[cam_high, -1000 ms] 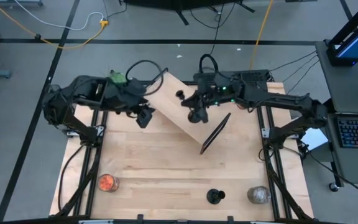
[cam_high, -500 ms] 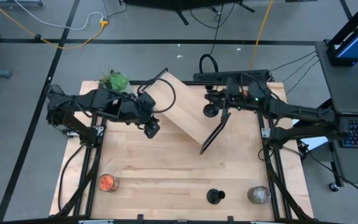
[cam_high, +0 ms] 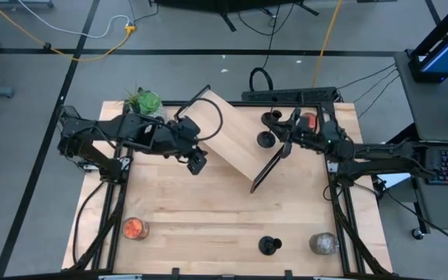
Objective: Pick & Place candle stick holders
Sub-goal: Put the top left black candlestick on the shelf
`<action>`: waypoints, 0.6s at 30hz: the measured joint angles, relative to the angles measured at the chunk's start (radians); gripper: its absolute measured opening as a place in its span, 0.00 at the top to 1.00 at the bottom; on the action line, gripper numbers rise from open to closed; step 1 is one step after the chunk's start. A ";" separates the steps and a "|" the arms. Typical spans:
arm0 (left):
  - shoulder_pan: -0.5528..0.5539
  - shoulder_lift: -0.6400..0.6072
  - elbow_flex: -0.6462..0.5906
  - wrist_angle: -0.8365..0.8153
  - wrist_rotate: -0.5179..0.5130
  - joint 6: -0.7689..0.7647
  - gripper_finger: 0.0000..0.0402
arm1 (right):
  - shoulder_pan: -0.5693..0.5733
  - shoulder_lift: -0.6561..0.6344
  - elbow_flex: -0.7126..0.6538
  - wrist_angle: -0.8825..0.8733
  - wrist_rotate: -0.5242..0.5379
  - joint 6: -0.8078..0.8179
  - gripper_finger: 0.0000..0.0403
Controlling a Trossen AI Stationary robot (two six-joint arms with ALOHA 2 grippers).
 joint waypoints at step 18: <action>0.007 0.000 0.000 -0.001 -0.010 -0.001 0.42 | 0.001 -0.041 -0.015 -0.105 -0.005 -0.022 0.99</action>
